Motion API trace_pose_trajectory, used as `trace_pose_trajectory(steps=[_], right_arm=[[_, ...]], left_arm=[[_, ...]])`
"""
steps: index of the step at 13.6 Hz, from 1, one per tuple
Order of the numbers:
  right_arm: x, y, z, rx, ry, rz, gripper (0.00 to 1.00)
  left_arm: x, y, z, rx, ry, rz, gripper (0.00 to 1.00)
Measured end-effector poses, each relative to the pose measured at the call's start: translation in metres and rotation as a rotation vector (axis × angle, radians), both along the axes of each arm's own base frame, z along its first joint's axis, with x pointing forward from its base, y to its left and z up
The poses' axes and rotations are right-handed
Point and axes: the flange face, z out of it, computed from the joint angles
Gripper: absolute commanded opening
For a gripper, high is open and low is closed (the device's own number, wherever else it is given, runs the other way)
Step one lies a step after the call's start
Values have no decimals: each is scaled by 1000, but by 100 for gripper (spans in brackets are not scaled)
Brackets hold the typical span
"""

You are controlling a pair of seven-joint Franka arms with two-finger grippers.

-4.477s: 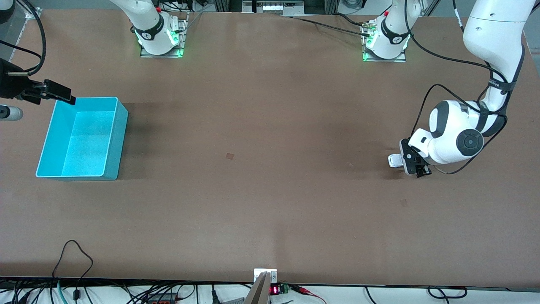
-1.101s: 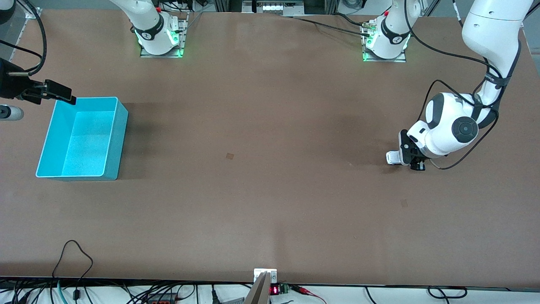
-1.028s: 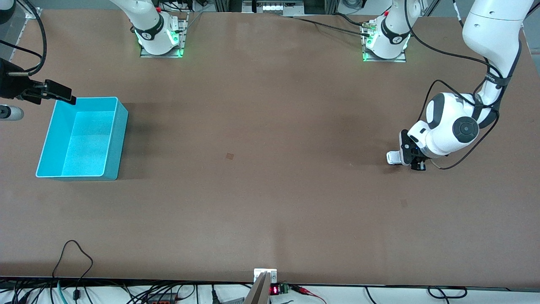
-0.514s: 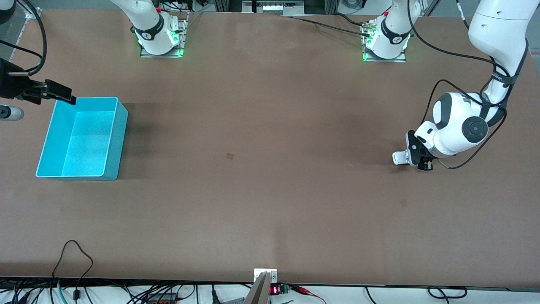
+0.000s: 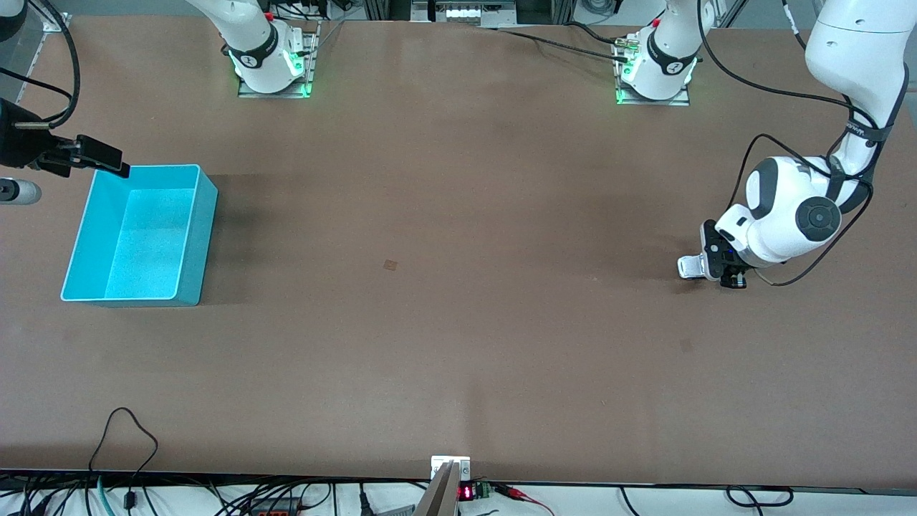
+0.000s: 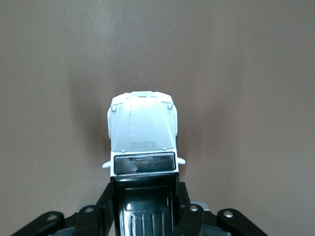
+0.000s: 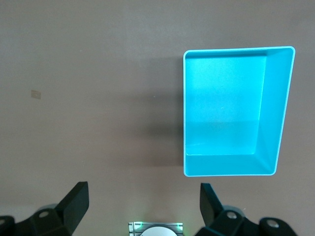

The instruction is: Wind and store white jeep toy

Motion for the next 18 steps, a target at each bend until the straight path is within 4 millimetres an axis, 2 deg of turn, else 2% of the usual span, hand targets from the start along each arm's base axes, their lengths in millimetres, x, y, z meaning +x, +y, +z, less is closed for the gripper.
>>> trace_pose_trajectory(steps=[12,18], right_arm=[[0,1,0,0,0,2,100],[0,1,0,0,0,2,100]], left_arm=[[-3,49,0,29,-1,-23,13],[-4,87,-1,31,-3,-62,13]])
